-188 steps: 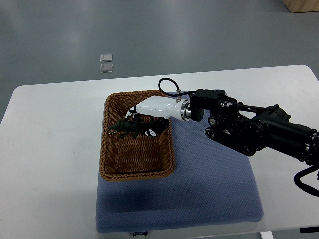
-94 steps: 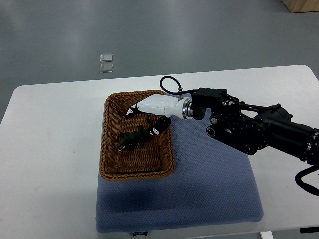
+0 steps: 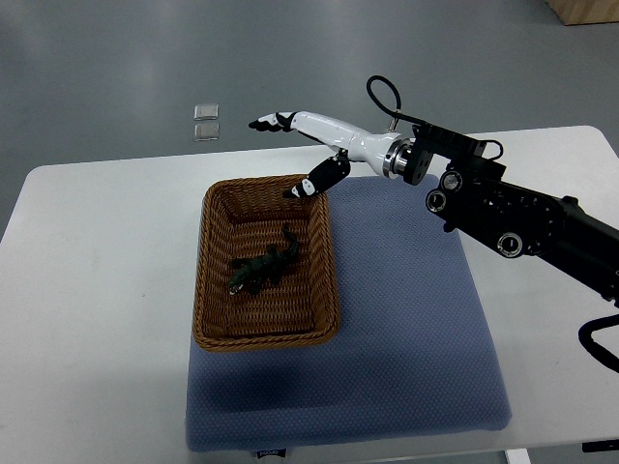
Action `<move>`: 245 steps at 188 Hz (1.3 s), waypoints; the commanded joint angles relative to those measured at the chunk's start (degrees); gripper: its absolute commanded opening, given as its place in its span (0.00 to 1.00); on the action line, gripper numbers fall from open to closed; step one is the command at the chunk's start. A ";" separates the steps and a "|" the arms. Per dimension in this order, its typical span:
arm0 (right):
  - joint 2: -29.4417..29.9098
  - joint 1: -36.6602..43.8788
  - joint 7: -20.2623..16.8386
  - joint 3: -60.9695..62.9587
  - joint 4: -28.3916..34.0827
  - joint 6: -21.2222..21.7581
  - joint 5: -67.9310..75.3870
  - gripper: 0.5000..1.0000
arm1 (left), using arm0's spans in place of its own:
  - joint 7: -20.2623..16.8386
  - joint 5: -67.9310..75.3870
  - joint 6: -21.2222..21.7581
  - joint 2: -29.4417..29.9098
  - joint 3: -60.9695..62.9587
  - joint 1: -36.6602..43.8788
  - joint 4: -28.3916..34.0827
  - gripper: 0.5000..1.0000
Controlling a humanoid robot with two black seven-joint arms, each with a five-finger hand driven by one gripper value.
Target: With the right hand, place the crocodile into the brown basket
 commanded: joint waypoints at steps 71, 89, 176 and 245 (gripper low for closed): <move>-0.61 -12.11 0.38 19.48 -4.17 -3.08 29.50 0.80 | 0.00 0.00 -0.01 0.00 0.00 0.01 0.02 1.00; -0.61 -14.30 0.82 20.98 -4.87 -2.99 35.74 0.80 | 0.00 0.00 -0.01 0.00 0.00 0.01 0.02 1.00; 0.18 -17.73 2.76 21.42 -8.12 -3.08 54.82 0.83 | 0.00 0.00 -0.01 0.00 0.00 0.01 -0.07 1.00; 0.18 -17.73 2.76 21.33 -8.91 -3.61 54.90 0.83 | 0.00 0.00 -0.01 0.00 0.00 0.01 0.02 1.00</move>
